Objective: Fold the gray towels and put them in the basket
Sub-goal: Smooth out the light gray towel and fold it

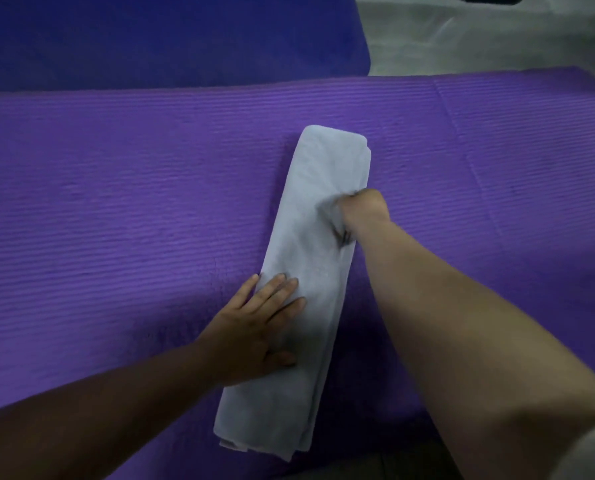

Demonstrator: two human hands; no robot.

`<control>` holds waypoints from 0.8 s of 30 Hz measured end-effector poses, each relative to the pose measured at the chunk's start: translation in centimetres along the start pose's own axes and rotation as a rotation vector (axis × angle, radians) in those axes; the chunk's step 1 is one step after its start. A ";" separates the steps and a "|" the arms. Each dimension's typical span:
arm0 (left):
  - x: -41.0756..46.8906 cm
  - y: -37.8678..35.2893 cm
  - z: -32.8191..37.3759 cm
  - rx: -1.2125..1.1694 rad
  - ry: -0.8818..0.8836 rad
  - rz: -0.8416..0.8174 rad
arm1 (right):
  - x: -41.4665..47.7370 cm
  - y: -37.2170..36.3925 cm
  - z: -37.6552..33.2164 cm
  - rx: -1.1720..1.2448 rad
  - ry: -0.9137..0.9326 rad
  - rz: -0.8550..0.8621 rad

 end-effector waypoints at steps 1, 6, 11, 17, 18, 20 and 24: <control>-0.1 0.0 -0.1 0.008 -0.004 -0.012 | 0.2 0.3 -0.3 -0.047 0.001 -0.001; -0.9 0.9 -0.3 -0.038 -0.067 0.044 | -0.2 1.6 1.4 -0.149 0.088 0.243; -4.6 0.8 -0.1 0.079 -0.258 0.038 | -8.6 -0.1 6.0 -0.468 1.187 0.460; -4.9 0.3 -1.2 0.194 -0.385 -0.102 | -14.6 -5.8 17.1 -0.980 1.576 -0.137; -4.5 0.4 -1.4 0.188 -0.388 -0.127 | -13.8 -6.2 17.4 -1.027 1.536 -0.157; -4.2 0.5 -1.3 0.172 -0.377 -0.148 | -13.0 -6.4 16.6 -1.031 1.477 -0.170; -4.2 0.6 -0.7 0.142 -0.389 -0.104 | -14.2 -6.3 14.9 -0.851 1.445 -0.146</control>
Point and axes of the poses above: each hand's wrist, its own x-axis towards the middle knuckle, its own y-axis out of the back of the hand, z = x × y, the point moved 6 cm from there along x, towards the middle knuckle, and after that the axes turned 13 degrees about -y, right-handed, at the moved point
